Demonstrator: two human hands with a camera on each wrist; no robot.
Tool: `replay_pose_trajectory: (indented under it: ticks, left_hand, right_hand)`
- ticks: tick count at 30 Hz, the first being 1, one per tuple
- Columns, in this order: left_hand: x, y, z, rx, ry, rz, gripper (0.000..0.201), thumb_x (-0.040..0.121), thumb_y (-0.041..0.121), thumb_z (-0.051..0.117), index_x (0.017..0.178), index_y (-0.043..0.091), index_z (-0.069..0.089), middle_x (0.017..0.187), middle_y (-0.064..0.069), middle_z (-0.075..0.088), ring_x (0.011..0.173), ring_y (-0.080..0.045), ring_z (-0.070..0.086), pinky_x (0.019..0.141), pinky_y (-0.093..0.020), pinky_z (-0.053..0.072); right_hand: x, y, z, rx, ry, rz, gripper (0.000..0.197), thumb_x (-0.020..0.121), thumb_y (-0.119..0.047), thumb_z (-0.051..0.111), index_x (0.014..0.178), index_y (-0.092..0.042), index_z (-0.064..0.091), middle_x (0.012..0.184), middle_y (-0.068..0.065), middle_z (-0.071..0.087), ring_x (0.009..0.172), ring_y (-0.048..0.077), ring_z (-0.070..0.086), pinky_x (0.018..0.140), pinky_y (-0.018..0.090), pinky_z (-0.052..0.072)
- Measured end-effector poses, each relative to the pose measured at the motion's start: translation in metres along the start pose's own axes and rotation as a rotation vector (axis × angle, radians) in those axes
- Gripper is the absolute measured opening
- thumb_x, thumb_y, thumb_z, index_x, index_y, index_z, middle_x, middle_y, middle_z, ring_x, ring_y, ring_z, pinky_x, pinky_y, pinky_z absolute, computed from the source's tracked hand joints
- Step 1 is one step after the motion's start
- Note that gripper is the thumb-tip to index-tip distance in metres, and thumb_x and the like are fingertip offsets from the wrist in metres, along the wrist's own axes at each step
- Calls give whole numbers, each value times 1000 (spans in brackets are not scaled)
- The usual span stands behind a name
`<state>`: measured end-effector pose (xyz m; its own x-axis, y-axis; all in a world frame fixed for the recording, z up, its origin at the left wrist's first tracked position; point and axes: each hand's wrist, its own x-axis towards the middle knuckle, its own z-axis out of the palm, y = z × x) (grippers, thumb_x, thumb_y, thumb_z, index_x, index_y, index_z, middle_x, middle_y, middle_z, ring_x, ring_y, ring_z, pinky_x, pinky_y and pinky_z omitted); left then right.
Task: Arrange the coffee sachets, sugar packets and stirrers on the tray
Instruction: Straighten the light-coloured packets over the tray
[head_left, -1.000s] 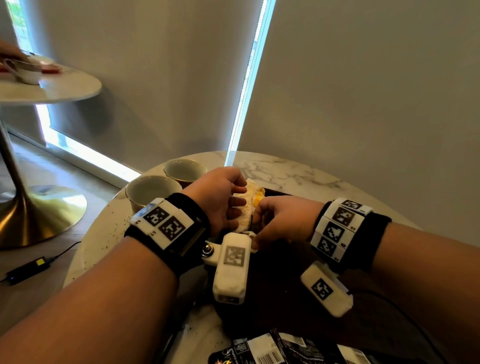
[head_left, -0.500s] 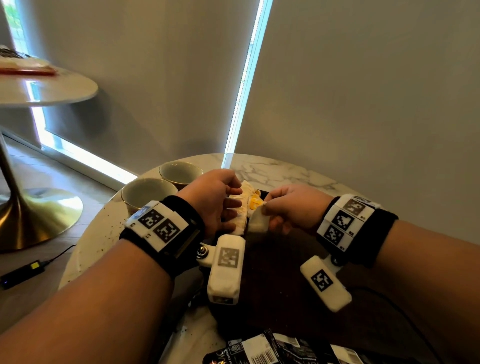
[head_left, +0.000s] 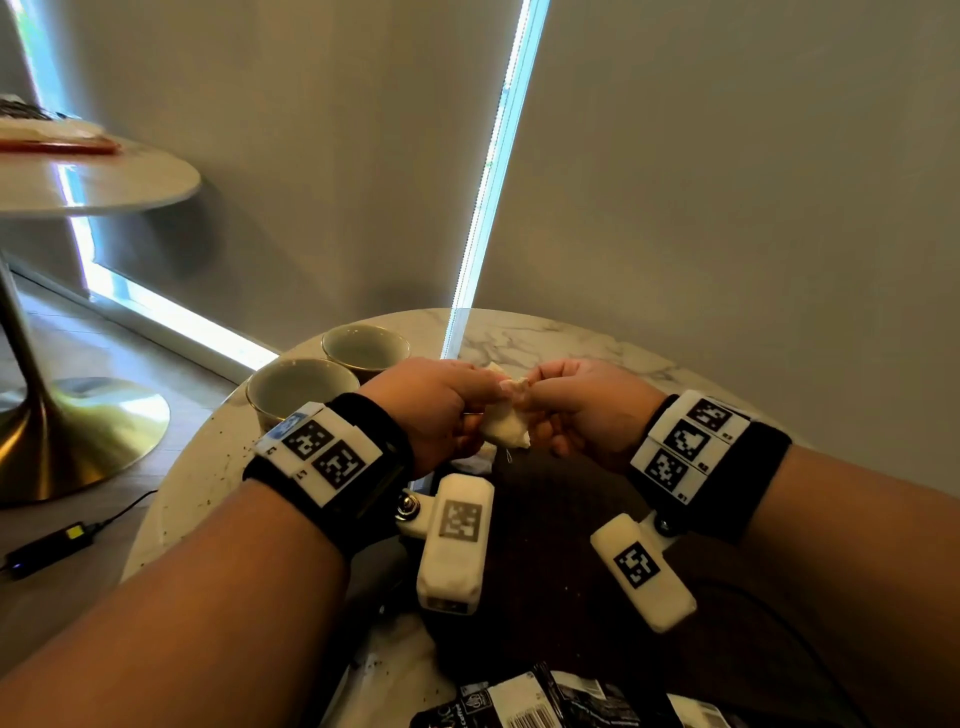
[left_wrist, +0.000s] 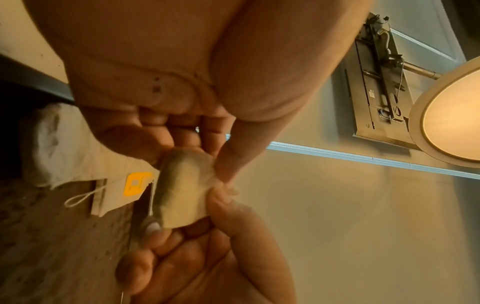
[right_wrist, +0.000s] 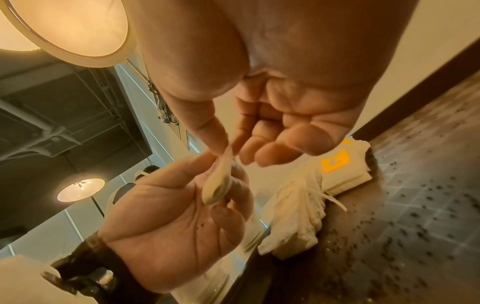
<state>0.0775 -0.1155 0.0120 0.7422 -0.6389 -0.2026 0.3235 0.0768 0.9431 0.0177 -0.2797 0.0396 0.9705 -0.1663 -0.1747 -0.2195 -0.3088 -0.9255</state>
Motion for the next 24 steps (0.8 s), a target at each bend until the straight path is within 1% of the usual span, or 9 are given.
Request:
replay_pose_trajectory:
  ticks: [3, 6, 8, 12, 14, 16, 18, 21, 24]
  left_hand:
    - [-1, 1, 0, 0, 18, 4, 25, 97, 15, 62, 117, 1, 65, 87, -9, 71, 63, -14, 67, 52, -21, 46]
    - [-2, 2, 2, -1, 36, -2, 29, 98, 19, 62, 119, 1, 65, 91, -11, 73, 64, -15, 67, 55, -23, 47]
    - [-2, 2, 2, -13, 52, -14, 28, 99, 21, 61, 119, 2, 65, 86, -10, 72, 61, -14, 66, 59, -25, 47]
    - [-1, 3, 4, -34, 62, -23, 26, 100, 23, 59, 116, 4, 67, 86, -9, 70, 67, -17, 64, 64, -28, 46]
    - [-1, 3, 4, -41, 62, -15, 19, 101, 20, 57, 109, 5, 66, 80, -7, 70, 64, -16, 64, 63, -27, 46]
    - [0, 2, 3, -43, 72, -4, 12, 100, 17, 58, 102, 7, 64, 76, -5, 70, 60, -15, 65, 60, -25, 47]
    - [0, 2, 4, -47, 90, 3, 11, 100, 16, 60, 103, 6, 65, 83, -8, 69, 66, -16, 64, 59, -25, 48]
    - [1, 1, 4, -48, 102, -3, 16, 99, 16, 61, 109, 5, 65, 92, -10, 69, 76, -20, 62, 64, -28, 46]
    - [0, 1, 3, -22, 55, -18, 14, 98, 22, 63, 104, 10, 66, 82, -5, 71, 69, -16, 64, 65, -29, 45]
  right_hand:
    - [0, 1, 2, 33, 9, -59, 12, 86, -2, 70, 87, -11, 63, 70, 4, 67, 57, 15, 60, 48, 23, 46]
    - [0, 3, 3, 60, 35, -111, 14, 85, 3, 69, 88, -10, 64, 72, 4, 68, 60, 14, 65, 59, 31, 48]
    - [1, 4, 3, 54, 68, -122, 12, 86, 3, 69, 87, -9, 66, 72, 6, 69, 60, 15, 66, 61, 34, 48]
    - [3, 5, 3, 69, 88, -127, 5, 89, -5, 68, 86, -8, 67, 72, 10, 70, 60, 19, 66, 59, 35, 48]
    - [4, 5, 3, 79, 86, -131, 7, 90, -8, 68, 84, -9, 66, 71, 8, 70, 60, 19, 65, 56, 33, 48]
    - [4, 4, 3, 75, 81, -131, 7, 89, -5, 69, 85, -10, 66, 71, 6, 70, 61, 18, 64, 54, 30, 49]
    - [5, 4, 4, 57, 92, -134, 10, 87, -2, 70, 83, -11, 66, 69, 5, 69, 59, 18, 63, 52, 29, 49]
    - [6, 5, 6, 44, 112, -126, 13, 88, 1, 68, 82, -11, 66, 65, 4, 68, 55, 16, 61, 48, 27, 47]
    - [6, 5, 7, 60, 123, -128, 11, 89, -1, 67, 84, -11, 65, 68, 6, 68, 56, 18, 62, 48, 28, 49]
